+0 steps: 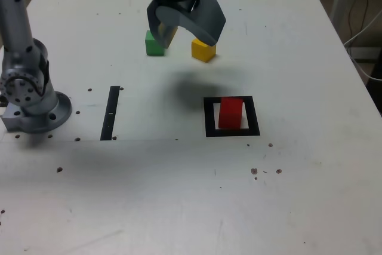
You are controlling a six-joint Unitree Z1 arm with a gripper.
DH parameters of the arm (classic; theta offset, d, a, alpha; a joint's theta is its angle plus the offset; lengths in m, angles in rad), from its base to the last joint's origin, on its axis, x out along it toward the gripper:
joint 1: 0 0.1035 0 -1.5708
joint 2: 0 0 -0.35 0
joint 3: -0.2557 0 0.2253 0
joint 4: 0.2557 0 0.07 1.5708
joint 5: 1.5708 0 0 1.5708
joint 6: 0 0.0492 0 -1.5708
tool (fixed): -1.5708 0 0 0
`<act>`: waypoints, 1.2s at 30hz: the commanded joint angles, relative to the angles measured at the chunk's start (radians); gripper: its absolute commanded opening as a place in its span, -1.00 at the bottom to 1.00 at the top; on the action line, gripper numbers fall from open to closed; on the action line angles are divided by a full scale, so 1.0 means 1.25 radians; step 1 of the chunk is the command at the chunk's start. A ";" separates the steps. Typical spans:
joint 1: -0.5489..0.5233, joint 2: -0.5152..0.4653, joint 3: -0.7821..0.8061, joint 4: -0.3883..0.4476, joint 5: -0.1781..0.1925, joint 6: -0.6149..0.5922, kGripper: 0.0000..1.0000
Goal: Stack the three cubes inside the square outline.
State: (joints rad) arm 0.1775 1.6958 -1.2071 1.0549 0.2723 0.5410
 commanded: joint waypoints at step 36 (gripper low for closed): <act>0.155 0.251 -0.136 -0.042 -0.017 0.163 0.85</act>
State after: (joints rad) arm 0.3681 1.9980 -1.3847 1.0103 0.2496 0.7437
